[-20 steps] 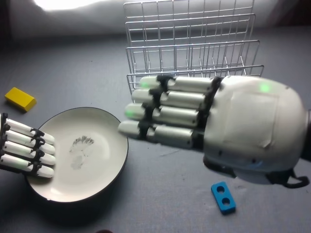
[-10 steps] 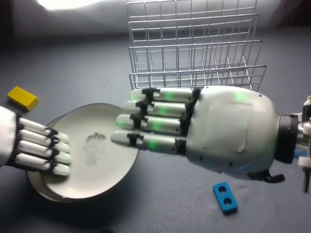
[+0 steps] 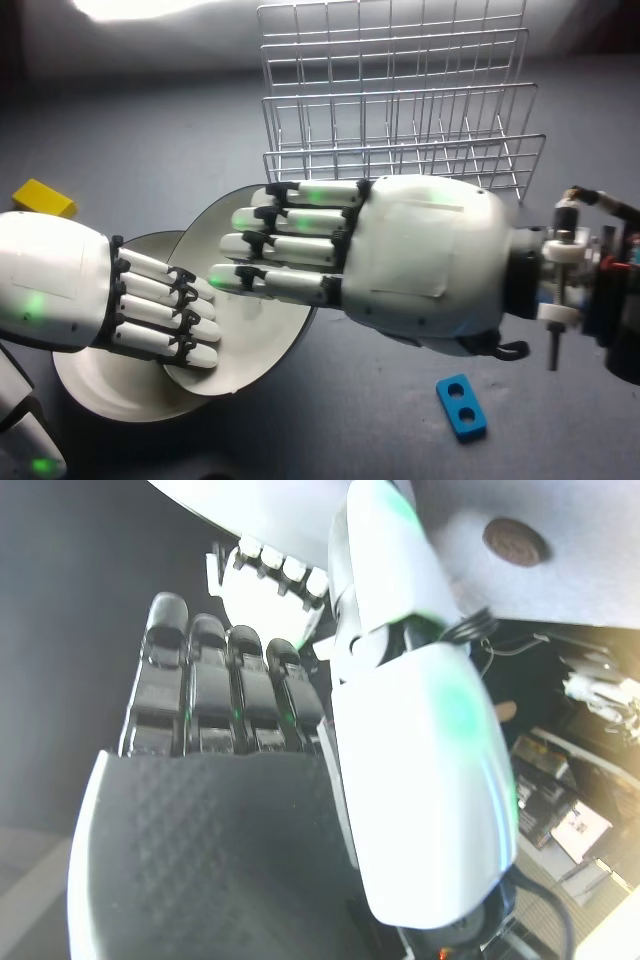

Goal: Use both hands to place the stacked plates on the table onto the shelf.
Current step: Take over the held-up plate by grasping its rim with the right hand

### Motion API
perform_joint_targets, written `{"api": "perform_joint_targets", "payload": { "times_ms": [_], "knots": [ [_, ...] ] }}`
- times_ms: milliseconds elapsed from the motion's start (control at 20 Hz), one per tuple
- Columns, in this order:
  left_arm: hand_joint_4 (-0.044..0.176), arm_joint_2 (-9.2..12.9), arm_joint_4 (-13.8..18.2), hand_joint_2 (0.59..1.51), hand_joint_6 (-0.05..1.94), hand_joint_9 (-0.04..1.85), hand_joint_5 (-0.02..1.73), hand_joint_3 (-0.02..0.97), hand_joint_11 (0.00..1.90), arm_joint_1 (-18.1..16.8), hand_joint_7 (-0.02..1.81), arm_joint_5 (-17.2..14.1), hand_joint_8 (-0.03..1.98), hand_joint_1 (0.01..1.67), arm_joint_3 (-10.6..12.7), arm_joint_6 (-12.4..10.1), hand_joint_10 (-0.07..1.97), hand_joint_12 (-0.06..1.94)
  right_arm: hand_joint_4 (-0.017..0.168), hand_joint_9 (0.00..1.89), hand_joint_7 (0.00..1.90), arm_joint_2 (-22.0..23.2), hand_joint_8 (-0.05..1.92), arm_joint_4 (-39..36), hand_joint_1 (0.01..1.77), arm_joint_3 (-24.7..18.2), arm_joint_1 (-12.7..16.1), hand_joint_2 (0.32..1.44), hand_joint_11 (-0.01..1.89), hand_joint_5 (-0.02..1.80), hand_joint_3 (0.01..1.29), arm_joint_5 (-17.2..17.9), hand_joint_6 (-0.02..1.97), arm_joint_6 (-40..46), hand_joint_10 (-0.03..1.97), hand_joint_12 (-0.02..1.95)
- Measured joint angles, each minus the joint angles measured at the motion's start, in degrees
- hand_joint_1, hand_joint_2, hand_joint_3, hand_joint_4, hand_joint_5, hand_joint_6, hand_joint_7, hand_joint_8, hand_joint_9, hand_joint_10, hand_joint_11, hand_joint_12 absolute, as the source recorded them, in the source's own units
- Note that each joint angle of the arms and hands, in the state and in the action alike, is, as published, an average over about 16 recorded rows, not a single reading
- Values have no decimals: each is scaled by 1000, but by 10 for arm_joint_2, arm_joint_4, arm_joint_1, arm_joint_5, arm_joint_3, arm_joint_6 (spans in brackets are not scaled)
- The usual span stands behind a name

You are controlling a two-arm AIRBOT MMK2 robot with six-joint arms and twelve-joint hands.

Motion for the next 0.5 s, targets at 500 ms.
{"api": "perform_joint_targets", "payload": {
  "times_ms": [500],
  "knots": [
    [-1,2,6,1026,-19,17,5,19,14,-9,-12,13,-18,19,-17,-9,-3,10,3,142,140,-91,13,1,1339,87,14,1079,21,59,16,-24,20,-1,3,594]
  ]
}}
